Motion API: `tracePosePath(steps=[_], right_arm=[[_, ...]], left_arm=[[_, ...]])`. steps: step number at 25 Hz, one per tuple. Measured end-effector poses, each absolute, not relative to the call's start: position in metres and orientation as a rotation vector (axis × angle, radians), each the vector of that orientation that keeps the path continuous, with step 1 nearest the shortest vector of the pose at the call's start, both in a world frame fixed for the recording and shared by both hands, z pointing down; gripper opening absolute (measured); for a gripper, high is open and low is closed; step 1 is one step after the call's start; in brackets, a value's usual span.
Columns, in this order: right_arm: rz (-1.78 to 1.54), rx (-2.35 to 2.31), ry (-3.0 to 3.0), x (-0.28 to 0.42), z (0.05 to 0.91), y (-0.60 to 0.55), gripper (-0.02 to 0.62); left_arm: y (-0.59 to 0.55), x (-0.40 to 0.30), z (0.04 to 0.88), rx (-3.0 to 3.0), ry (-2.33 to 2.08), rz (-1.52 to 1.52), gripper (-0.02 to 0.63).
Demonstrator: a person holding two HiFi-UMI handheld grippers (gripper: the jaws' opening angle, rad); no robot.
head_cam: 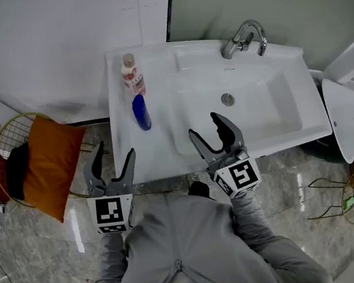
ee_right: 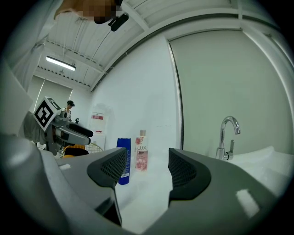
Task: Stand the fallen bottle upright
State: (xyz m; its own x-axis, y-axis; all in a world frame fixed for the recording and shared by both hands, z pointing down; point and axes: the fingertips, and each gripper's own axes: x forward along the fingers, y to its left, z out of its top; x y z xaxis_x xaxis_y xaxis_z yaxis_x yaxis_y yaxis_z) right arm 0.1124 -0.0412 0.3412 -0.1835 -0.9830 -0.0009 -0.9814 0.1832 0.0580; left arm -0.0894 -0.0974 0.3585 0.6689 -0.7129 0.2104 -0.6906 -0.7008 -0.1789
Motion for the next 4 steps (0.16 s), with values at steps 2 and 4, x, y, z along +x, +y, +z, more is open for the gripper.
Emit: tracePosePath(steps=[2, 4], right_arm=[[-0.07, 1.988, -2.388, 0.1134, 0.3426, -0.043, 0.278], [-0.069, 1.993, -2.389, 0.1145, 0.3446, -0.0447, 0.278]], left_arm=[[-0.0993, -0.0894, 0.3584, -2.79, 1.178, -0.405, 0.337], [-0.1012, -0.0893, 0.3585, -2.788, 1.18, -0.404, 0.337]])
